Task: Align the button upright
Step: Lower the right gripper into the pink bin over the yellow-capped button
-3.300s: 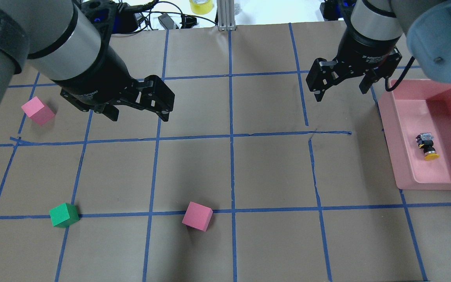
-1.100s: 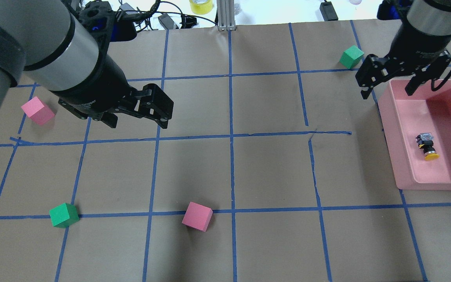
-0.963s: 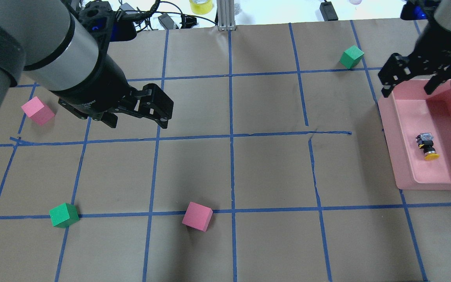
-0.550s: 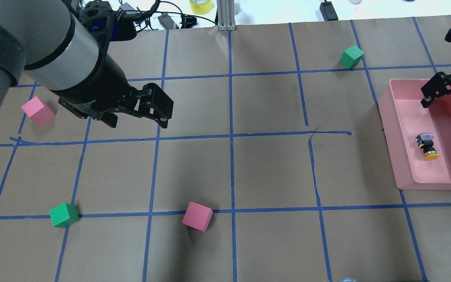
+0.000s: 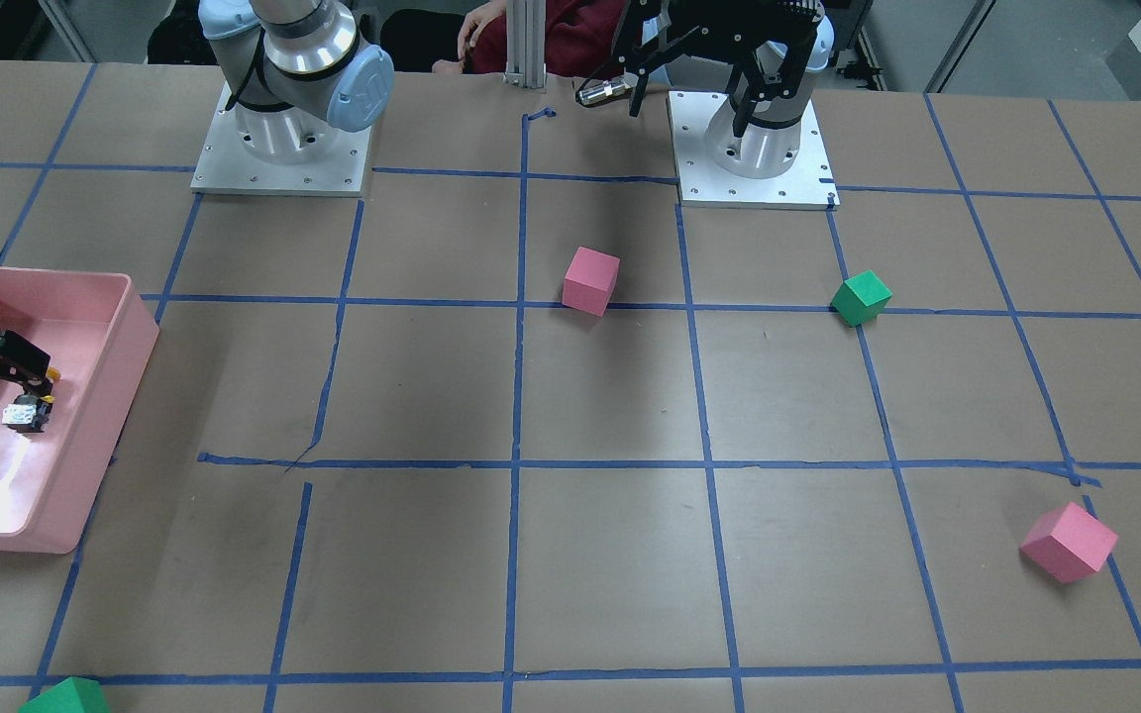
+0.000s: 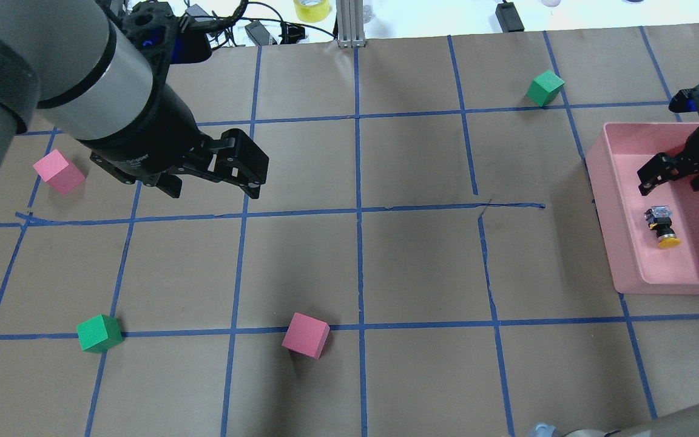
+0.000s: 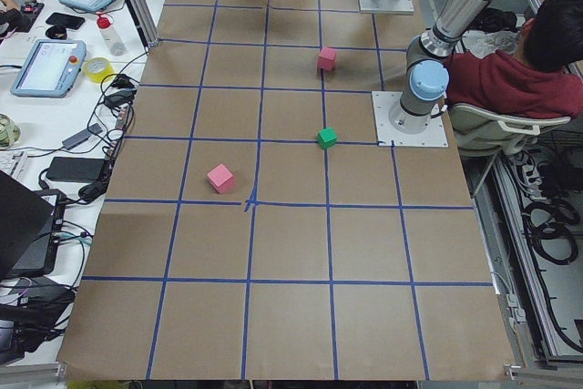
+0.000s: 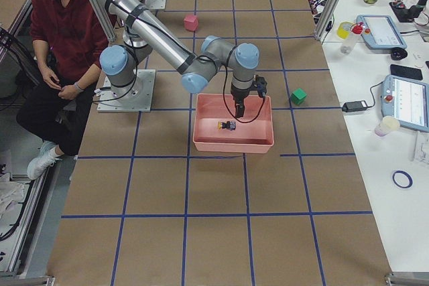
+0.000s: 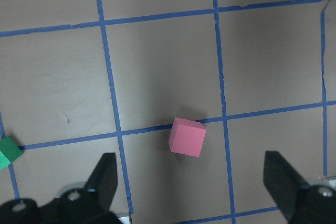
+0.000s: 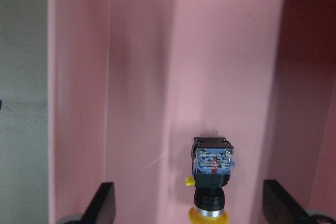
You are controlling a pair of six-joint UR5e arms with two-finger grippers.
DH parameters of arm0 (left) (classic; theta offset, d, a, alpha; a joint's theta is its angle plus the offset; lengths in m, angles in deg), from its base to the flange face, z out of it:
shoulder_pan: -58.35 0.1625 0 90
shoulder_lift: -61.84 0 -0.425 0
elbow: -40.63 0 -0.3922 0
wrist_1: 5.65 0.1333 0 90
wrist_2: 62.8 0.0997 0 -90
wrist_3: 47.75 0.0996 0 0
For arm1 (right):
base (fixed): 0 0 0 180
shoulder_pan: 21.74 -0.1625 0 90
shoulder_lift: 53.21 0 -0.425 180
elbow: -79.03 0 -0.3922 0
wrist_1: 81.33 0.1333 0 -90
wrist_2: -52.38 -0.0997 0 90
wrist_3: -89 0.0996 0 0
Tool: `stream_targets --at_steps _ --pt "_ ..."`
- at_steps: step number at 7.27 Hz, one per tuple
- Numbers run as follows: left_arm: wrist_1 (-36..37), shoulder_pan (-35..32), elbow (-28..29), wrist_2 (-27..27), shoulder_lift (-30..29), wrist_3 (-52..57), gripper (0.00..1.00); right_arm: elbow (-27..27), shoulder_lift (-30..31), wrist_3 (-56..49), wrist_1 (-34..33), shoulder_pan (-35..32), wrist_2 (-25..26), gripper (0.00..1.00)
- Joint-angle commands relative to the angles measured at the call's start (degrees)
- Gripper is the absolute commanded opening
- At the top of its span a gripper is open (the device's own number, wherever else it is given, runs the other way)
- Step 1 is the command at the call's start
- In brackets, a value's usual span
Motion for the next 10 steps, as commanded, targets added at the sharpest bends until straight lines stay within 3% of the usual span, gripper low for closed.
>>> stream_targets --at_steps 1,5,6,8,9,10 --pt "0.00 0.15 0.00 0.00 0.00 0.00 1.00 0.41 -3.04 -0.09 -1.09 2.15 0.05 1.00" --pt "0.00 0.15 -0.09 0.00 -0.09 0.61 1.00 0.41 -6.03 -0.35 -1.27 3.21 0.49 0.98" --pt "0.00 0.15 0.00 0.09 -0.09 0.62 1.00 0.41 -6.65 -0.18 -1.27 3.21 0.84 0.83" --pt "0.00 0.15 0.00 0.00 0.00 0.62 1.00 0.41 -7.00 0.17 -1.18 3.21 0.76 0.16" --pt "0.00 0.15 0.00 0.09 -0.09 0.62 1.00 0.41 -6.83 0.08 -1.01 3.21 0.84 0.00" --pt "0.00 0.15 0.00 0.09 -0.09 0.62 1.00 -0.20 -6.57 0.43 -0.83 3.21 0.75 0.00"
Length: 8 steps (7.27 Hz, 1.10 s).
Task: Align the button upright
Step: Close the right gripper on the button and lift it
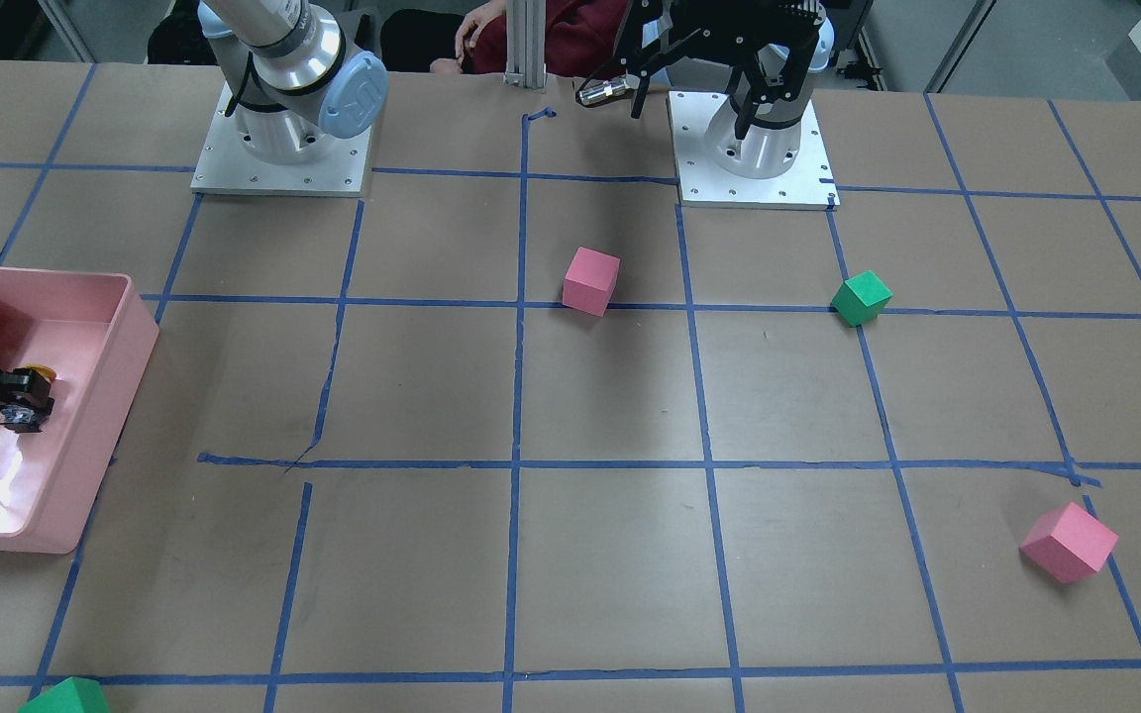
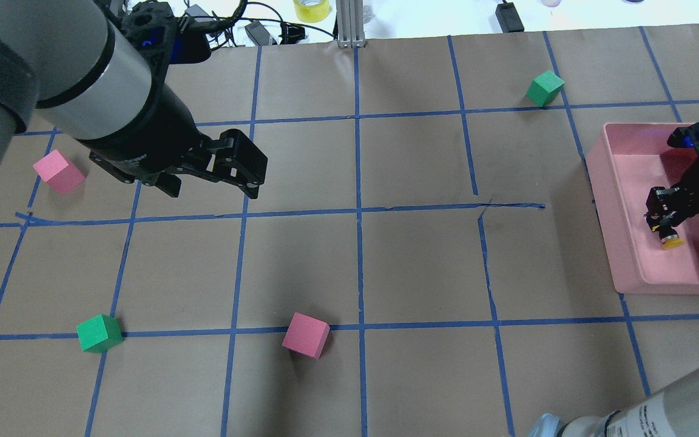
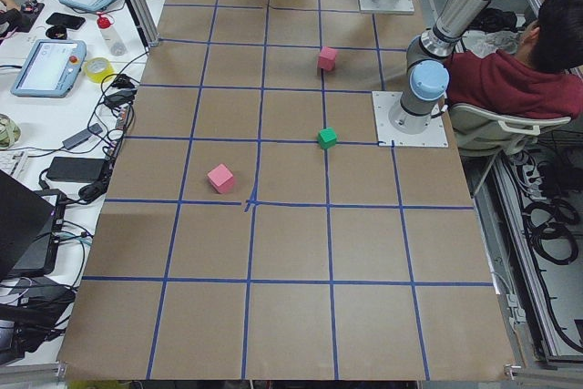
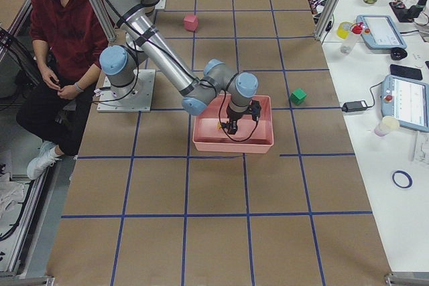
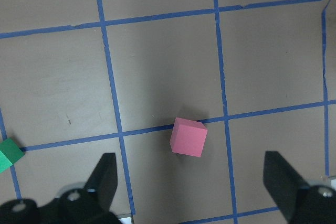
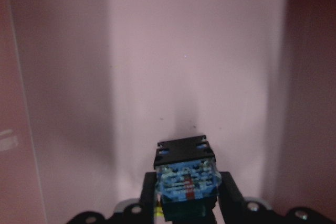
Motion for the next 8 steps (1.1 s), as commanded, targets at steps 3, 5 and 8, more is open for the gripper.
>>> stream_targets --at_steps 3,5,8 --pt "0.00 0.00 -0.08 0.03 -0.02 0.09 1.00 -2.23 5.65 0.45 2.91 -0.43 -0.23 0.00" --pt "0.00 0.00 0.00 0.03 -0.02 0.09 1.00 -6.86 9.97 0.28 8.34 -2.88 -1.02 0.00" --pt "0.00 0.00 0.00 0.03 0.06 0.09 1.00 -17.68 10.86 10.34 23.04 -15.86 -1.98 0.00"
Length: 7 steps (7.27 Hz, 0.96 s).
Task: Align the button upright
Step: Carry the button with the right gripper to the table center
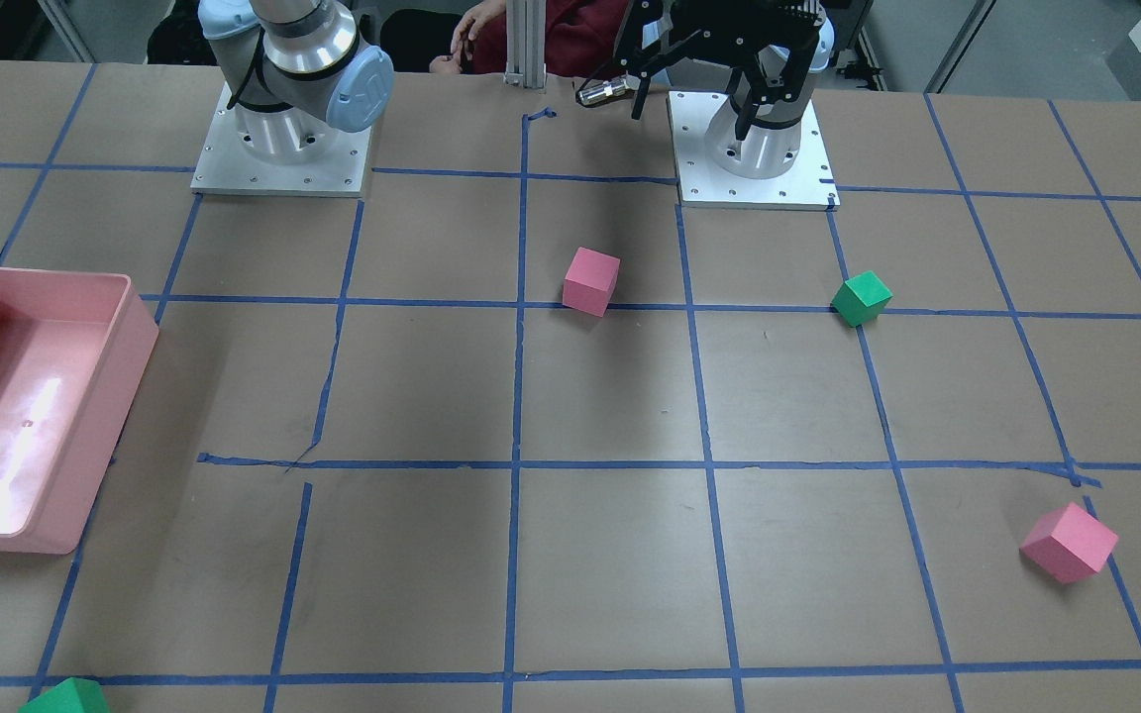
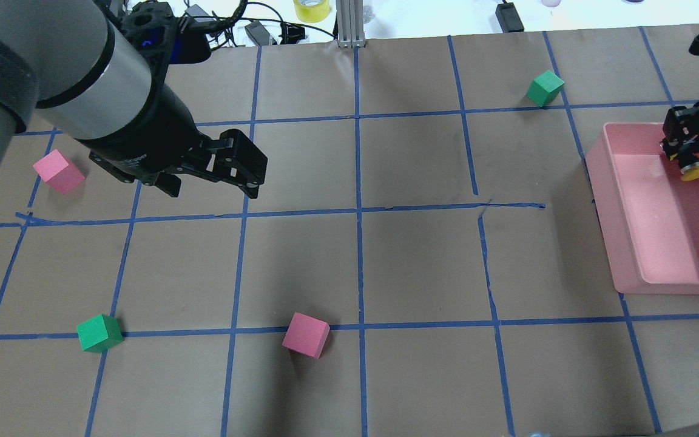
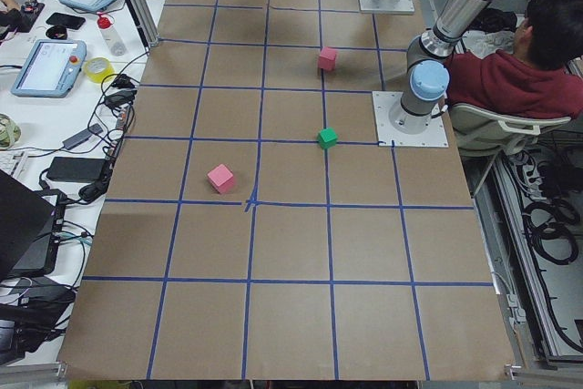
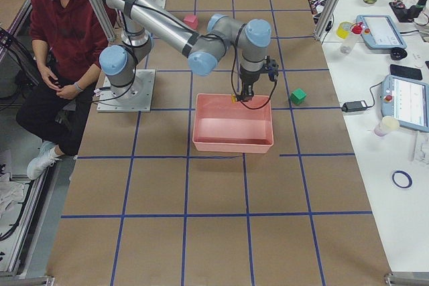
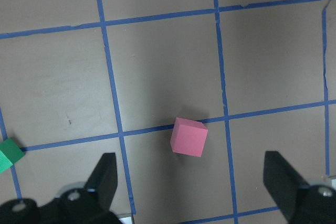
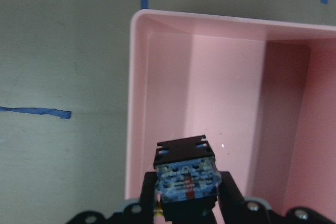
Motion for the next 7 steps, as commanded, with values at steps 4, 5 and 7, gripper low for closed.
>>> stream_targets --at_steps 4,5,7 --pt "0.00 0.00 -0.09 0.00 -0.02 0.00 1.00 -3.03 -7.40 32.34 -7.42 -29.30 -0.85 0.00" --pt "0.00 0.00 -0.09 0.00 -0.02 0.00 1.00 -3.12 -11.52 38.42 -14.05 -34.57 -0.77 0.00" --pt "0.00 0.00 -0.09 0.00 -0.02 0.09 1.00 -3.47 -16.99 46.63 -19.37 -39.96 -3.39 0.00"
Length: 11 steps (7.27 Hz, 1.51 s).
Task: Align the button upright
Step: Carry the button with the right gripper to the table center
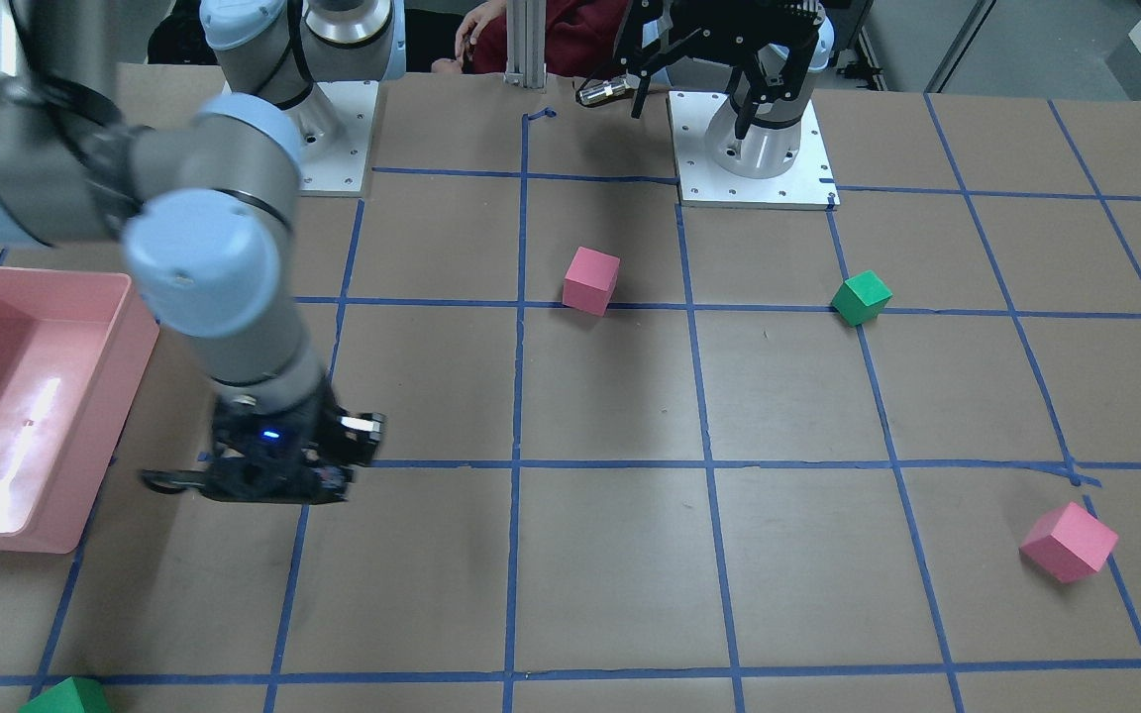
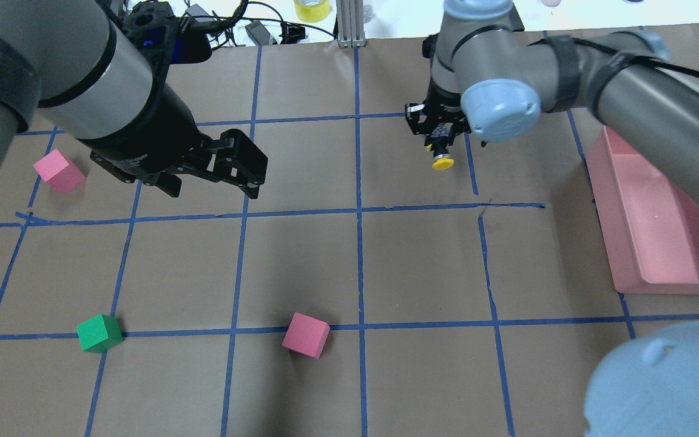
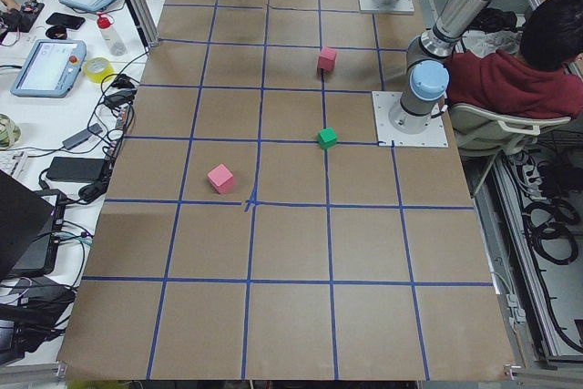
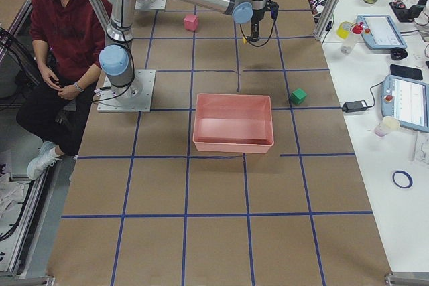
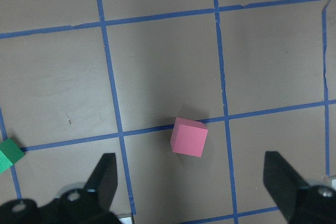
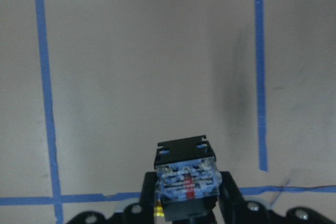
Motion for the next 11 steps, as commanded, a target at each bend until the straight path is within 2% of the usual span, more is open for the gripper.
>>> stream_targets --at_steps 1,3,9,10,11 --pt "0.00 0.00 -0.01 0.00 0.00 0.07 1.00 -1.68 -4.79 5.79 -3.81 -4.23 -1.82 0.00" --pt "0.00 0.00 -0.01 0.00 0.08 0.07 1.00 -6.42 -8.83 12.18 -3.64 -7.82 -1.91 0.00" --pt "0.00 0.00 -0.01 0.00 0.00 0.07 1.00 -7.15 -13.15 13.27 -7.24 -8.37 -5.68 0.00" --pt "0.00 0.00 -0.01 0.00 0.08 0.07 1.00 -6.88 -13.24 12.75 -7.33 -8.37 -7.43 0.12" --pt "0.00 0.00 -0.01 0.00 0.00 0.07 1.00 -6.62 -13.24 9.70 -7.50 -8.37 -7.53 0.46"
